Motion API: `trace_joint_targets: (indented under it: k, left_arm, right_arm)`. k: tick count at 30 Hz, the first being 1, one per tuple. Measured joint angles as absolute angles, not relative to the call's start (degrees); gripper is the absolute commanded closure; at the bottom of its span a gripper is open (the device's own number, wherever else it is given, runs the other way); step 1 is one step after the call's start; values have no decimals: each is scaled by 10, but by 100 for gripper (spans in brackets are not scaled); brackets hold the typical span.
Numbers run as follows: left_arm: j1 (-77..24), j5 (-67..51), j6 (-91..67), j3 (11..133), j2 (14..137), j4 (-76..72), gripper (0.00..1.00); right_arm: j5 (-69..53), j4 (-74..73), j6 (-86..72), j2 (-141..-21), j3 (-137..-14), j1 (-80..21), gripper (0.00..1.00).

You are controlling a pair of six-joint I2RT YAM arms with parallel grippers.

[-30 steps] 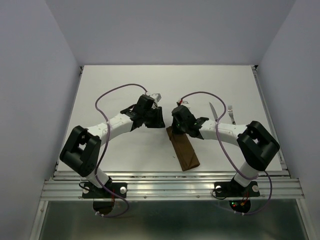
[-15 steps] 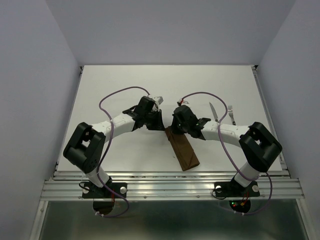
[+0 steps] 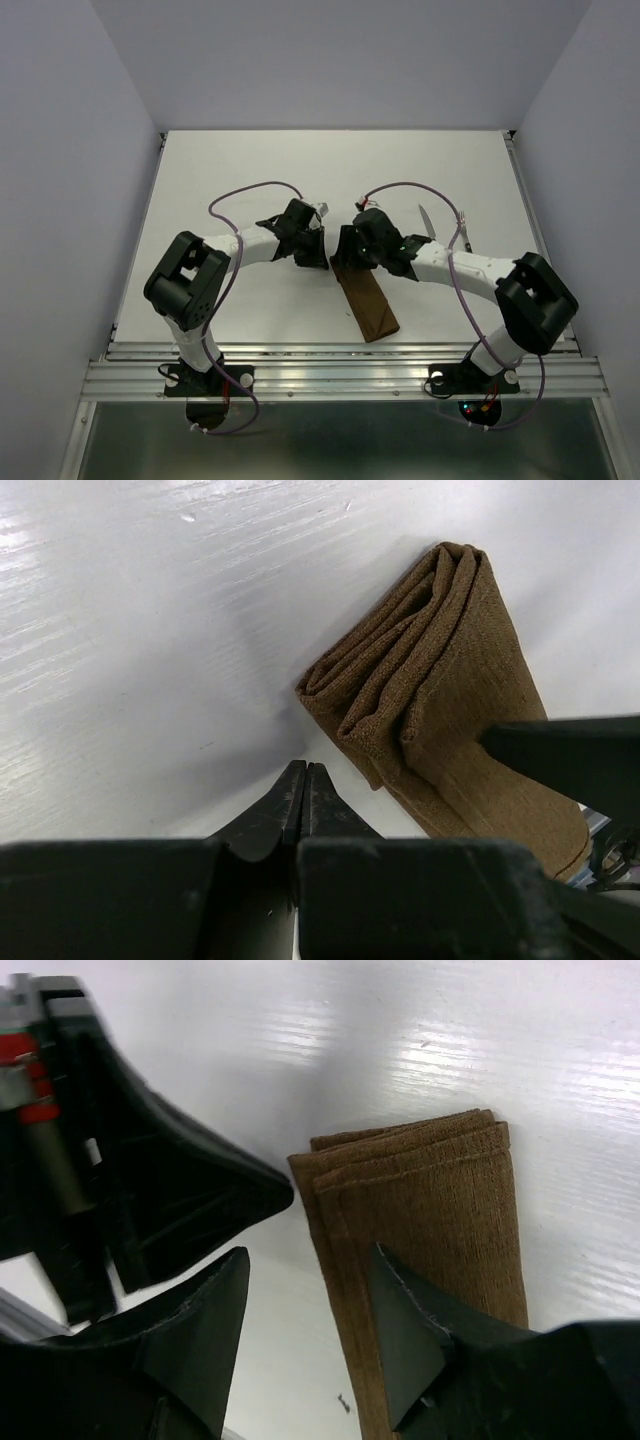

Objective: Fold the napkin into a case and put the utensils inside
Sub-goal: Pick up the top corner of the smaller rectangle folded napkin from the center of the board.

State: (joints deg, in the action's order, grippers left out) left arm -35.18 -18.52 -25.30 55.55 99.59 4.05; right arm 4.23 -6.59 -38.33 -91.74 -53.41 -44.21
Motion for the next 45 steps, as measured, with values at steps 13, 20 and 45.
trace_joint_targets:
  k: [13, 20, 45]
  left_arm:
    - [-338, -178, -259, 564, 996, 38, 97]
    - [-300, -177, -266, 564, 995, 41, 96]
    - [-283, -178, -263, 572, 948, 48, 83]
  right_arm:
    - [25, -164, -386, -740, -468, -442, 78]
    - [17, -221, -443, -700, -365, -442, 87]
    - [173, -300, -363, -871, -498, -443, 77]
